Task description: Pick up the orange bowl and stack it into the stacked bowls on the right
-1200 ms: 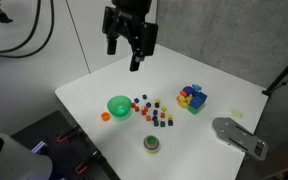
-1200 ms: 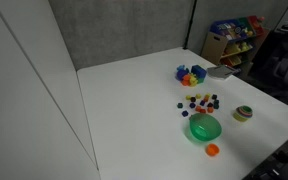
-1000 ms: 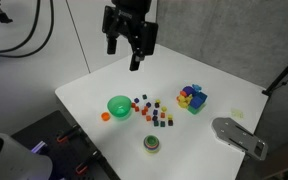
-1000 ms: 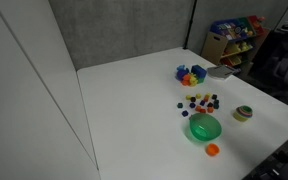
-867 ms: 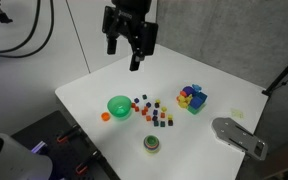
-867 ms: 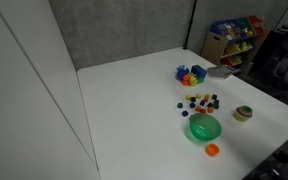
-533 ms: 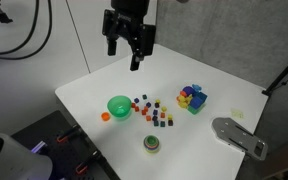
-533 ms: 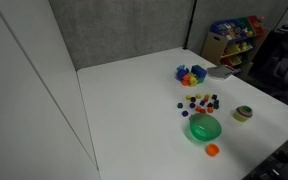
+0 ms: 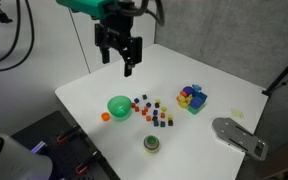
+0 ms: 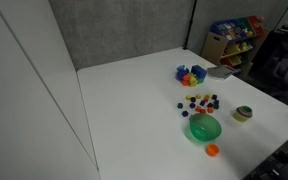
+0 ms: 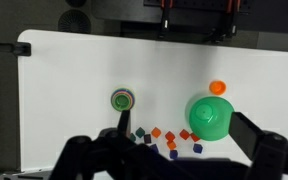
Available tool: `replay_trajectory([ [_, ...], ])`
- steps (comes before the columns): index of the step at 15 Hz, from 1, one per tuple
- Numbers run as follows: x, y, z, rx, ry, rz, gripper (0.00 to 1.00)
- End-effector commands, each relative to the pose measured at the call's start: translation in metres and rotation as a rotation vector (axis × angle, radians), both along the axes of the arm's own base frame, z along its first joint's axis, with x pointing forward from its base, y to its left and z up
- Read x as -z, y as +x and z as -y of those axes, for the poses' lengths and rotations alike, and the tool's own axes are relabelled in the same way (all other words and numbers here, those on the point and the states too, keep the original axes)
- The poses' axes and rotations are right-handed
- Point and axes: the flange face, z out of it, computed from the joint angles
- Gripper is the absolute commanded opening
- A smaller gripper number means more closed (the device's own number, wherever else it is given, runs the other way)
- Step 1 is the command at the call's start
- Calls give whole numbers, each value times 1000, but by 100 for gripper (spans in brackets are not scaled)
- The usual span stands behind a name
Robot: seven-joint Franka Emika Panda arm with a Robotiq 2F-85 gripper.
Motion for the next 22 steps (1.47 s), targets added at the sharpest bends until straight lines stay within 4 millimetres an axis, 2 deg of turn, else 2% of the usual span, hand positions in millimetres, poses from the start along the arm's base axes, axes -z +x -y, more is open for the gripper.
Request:
replay_trajectory([
  [1, 29, -23, -12, -51, 19, 33, 100],
  [4, 65, -31, -20, -64, 26, 31, 100],
  [8, 114, -31, -35, -56, 38, 46, 100],
  [15, 188, -37, -81, -64, -13, 105, 100],
  [17, 204, -25, -92, -58, -29, 102, 100],
  [21, 230, -21, -106, -42, -57, 95, 100],
  [22, 230, -22, -107, -36, -48, 81, 100],
])
